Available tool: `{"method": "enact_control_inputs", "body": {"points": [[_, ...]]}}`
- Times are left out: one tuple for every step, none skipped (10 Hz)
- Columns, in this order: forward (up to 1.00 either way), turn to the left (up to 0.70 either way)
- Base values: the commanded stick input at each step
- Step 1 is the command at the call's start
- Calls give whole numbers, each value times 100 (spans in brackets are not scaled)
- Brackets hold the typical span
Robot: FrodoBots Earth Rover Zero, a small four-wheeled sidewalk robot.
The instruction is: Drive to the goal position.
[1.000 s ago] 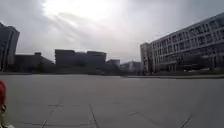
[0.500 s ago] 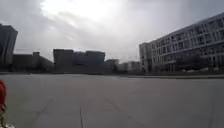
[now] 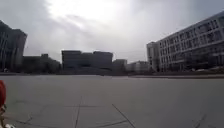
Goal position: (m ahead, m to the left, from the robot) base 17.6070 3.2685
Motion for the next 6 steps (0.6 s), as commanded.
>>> {"method": "enact_control_inputs", "body": {"points": [[100,34],[100,11],[100,0],[100,0],[100,0],[100,0]]}}
